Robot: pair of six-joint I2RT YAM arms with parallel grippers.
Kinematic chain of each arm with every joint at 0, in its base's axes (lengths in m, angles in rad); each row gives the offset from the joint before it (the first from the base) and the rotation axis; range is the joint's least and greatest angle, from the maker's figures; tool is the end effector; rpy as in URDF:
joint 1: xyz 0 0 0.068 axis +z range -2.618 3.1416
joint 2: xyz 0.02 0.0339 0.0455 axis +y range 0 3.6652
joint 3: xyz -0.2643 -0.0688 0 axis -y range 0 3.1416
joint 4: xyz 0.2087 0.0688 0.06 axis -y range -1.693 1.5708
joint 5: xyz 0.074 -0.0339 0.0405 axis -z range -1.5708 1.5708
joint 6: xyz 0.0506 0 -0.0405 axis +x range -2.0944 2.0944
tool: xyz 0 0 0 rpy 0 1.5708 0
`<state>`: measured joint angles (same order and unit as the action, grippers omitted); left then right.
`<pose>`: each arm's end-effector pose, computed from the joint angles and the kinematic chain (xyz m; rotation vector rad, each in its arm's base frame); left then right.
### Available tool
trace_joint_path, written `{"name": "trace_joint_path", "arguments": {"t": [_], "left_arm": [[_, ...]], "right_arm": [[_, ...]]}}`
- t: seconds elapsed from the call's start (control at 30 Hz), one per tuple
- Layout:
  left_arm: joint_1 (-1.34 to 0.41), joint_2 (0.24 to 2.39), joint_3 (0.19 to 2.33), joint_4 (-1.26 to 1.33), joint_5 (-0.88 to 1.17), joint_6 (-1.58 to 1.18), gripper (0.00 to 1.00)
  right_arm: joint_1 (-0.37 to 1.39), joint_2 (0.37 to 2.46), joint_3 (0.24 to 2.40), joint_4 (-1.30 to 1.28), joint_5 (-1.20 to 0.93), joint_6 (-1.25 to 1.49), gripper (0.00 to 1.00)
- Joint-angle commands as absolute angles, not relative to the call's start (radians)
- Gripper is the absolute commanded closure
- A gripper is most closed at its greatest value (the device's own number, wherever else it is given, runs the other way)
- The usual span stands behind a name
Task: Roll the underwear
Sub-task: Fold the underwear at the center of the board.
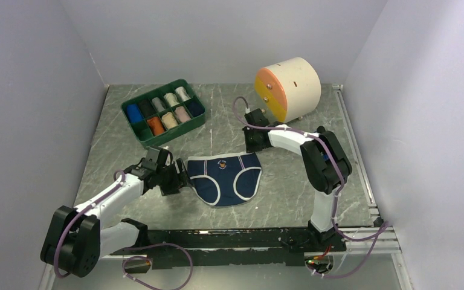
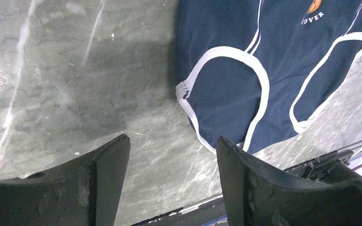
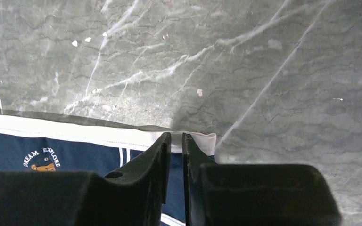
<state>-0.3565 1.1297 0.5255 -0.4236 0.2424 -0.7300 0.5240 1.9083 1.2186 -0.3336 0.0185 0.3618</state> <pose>0.1613 -0.0730 0.1779 -0.4145 2.6904 -0.6751 0.3222 0.1851 0.1700 -0.2058 2.6158 0.2938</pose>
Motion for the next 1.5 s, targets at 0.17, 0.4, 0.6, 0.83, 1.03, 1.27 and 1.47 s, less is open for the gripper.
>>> {"name": "trace_joint_path", "arguments": {"t": [0.17, 0.4, 0.6, 0.83, 1.03, 1.27, 1.47], "left_arm": [[-0.35, 1.104, 0.523, -0.413, 0.237, -0.734, 0.28], [-0.345, 1.092, 0.5, -0.342, 0.271, -0.783, 0.28], [-0.299, 1.127, 0.47, -0.233, 0.315, -0.814, 0.3], [-0.222, 1.207, 0.424, -0.068, 0.416, -0.853, 0.5], [-0.203, 1.272, 0.403, 0.005, 0.447, -0.855, 0.58], [-0.202, 1.31, 0.373, 0.098, 0.477, -0.879, 0.64], [-0.201, 1.342, 0.354, 0.102, 0.454, -0.89, 0.77]], "right_arm": [[0.52, 1.828, 1.268, -0.383, -0.006, 0.326, 0.8], [0.533, 1.734, 1.268, -0.359, -0.164, 0.386, 0.71], [0.588, 1.72, 1.277, -0.329, -0.211, 0.433, 0.67], [0.661, 1.769, 1.302, -0.289, -0.232, 0.479, 0.67], [0.72, 1.832, 1.361, -0.285, -0.249, 0.502, 0.67], [0.79, 1.955, 1.502, -0.308, -0.231, 0.539, 0.59], [0.854, 2.059, 1.616, -0.324, -0.187, 0.566, 0.6]]}}
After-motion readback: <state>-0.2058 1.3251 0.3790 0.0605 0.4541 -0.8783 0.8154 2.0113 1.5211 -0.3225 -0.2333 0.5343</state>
